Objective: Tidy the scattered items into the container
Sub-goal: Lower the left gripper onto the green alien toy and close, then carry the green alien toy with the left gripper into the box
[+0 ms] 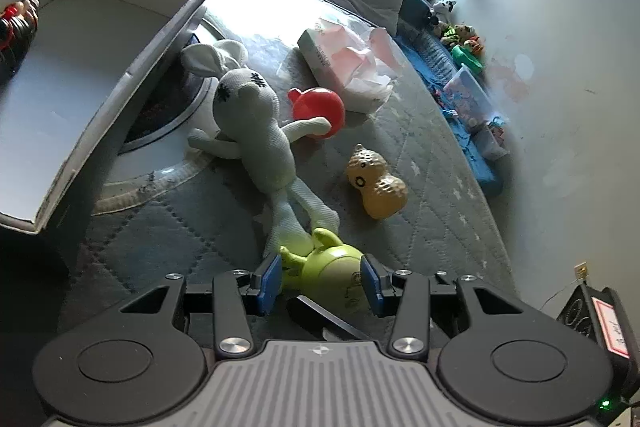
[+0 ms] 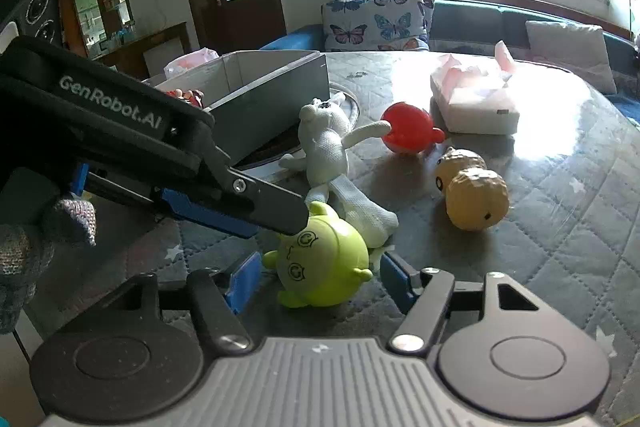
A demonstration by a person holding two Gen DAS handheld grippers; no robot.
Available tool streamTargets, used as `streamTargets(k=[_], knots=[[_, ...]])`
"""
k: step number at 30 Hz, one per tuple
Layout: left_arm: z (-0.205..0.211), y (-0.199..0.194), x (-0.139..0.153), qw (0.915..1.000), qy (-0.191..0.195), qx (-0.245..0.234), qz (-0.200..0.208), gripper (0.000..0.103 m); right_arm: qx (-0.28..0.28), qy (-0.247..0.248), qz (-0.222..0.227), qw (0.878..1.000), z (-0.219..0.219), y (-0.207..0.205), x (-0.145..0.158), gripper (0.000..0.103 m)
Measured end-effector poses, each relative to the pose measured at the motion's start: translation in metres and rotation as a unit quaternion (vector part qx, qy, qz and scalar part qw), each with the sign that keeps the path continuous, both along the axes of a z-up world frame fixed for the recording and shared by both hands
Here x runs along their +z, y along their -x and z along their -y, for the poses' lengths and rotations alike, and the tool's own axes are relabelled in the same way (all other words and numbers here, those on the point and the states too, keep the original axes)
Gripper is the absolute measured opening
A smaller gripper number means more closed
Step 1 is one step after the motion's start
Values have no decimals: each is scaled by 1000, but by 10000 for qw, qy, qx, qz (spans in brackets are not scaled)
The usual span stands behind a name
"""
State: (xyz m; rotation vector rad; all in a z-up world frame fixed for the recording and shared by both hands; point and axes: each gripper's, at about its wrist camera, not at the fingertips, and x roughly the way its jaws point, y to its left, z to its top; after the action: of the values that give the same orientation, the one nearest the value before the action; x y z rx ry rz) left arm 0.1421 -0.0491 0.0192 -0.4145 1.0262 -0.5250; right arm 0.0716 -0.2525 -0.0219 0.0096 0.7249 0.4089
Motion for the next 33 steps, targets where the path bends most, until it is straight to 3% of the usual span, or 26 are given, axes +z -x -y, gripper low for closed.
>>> streamTargets(k=[4,15,17,22,33], knots=[[2,-2,-3,10000,10,24,-54,46,11,-65,-35,10000,0,1,-1,59],[0,-4,-9,9998,118,59,-137,46,-8,-300,-101,9995,1,-1,-1,56],[0,-3,-9,9999,101,27,-103,46,-62,-313,-95,9994,2,0,-1,49],[-1,1,-6,9999,138,-30,-86,43,-45,-416,-151,9990,2,0,1,49],[-37,5,42,9976,225,309,582,43,260,-393,381,9982,-26,-8,38,49]])
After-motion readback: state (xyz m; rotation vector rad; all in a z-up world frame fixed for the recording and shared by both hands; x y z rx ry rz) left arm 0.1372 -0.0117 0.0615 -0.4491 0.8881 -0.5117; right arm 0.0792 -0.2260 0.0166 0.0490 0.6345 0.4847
